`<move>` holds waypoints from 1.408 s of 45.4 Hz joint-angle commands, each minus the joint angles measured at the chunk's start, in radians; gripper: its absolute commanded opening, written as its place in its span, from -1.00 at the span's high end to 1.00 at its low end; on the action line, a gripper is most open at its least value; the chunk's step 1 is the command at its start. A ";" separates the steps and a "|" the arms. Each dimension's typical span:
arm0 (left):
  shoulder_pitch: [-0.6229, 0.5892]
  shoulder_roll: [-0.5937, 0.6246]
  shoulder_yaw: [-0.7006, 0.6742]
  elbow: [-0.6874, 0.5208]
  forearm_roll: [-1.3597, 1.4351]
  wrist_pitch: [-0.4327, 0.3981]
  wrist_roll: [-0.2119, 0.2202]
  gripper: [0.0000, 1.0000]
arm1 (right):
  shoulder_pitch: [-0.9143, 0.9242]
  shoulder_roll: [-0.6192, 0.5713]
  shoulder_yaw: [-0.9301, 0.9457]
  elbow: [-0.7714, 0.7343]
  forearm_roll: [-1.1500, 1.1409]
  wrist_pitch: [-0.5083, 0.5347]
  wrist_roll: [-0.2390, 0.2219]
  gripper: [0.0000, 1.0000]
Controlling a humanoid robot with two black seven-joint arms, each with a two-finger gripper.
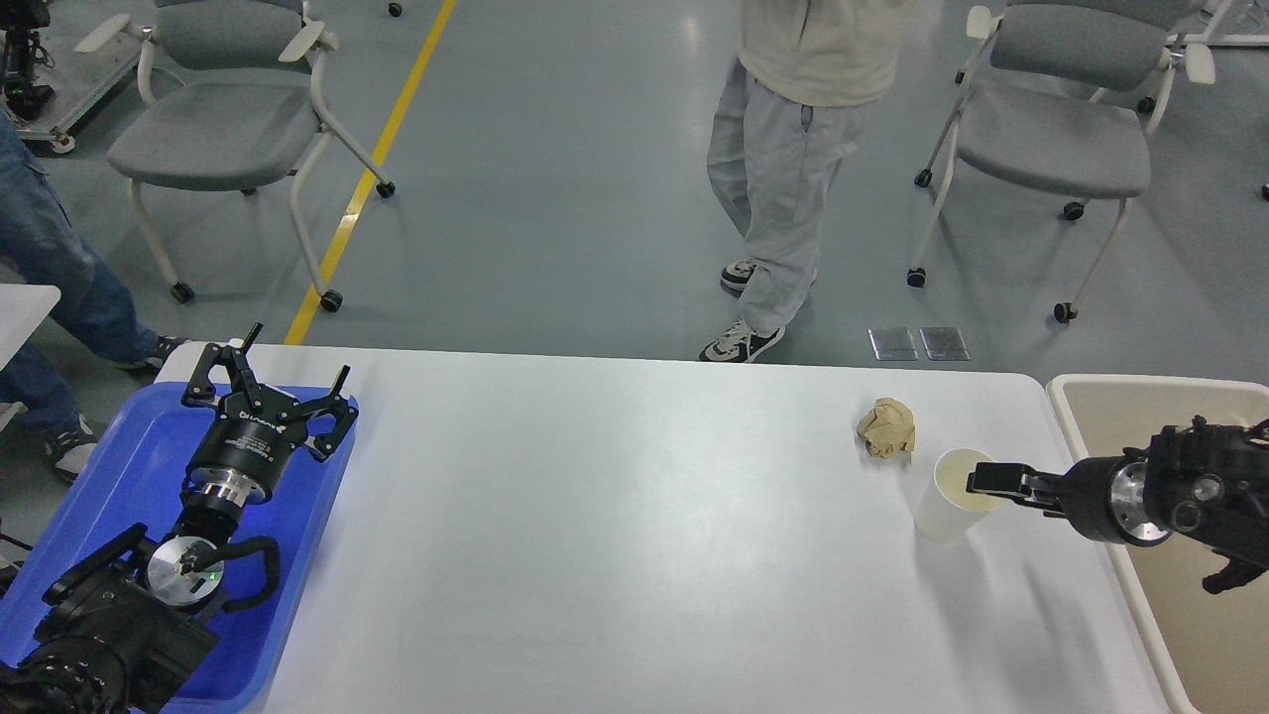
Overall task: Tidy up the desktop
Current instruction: 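Move the right gripper onto the white paper cup and close on it, then lift the cup with the right gripper and carry it over the beige bin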
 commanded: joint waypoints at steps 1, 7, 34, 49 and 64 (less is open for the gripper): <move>0.000 0.001 0.000 0.000 0.000 0.000 0.000 -1.00 | -0.025 0.039 -0.004 -0.020 0.000 -0.051 0.000 -1.00; 0.000 0.001 0.000 0.000 0.000 0.000 0.000 -1.00 | -0.038 0.044 -0.004 -0.040 0.000 -0.086 0.000 -1.00; 0.000 -0.001 0.000 0.000 0.000 0.000 0.000 -1.00 | -0.050 0.058 -0.025 -0.046 -0.006 -0.108 0.019 1.00; 0.000 -0.001 0.000 0.000 0.000 0.000 0.000 -1.00 | -0.026 -0.013 -0.005 -0.015 0.012 -0.091 0.059 1.00; 0.000 -0.001 0.000 0.000 0.000 0.000 0.000 -1.00 | 0.186 -0.266 0.057 0.132 0.162 0.185 0.059 1.00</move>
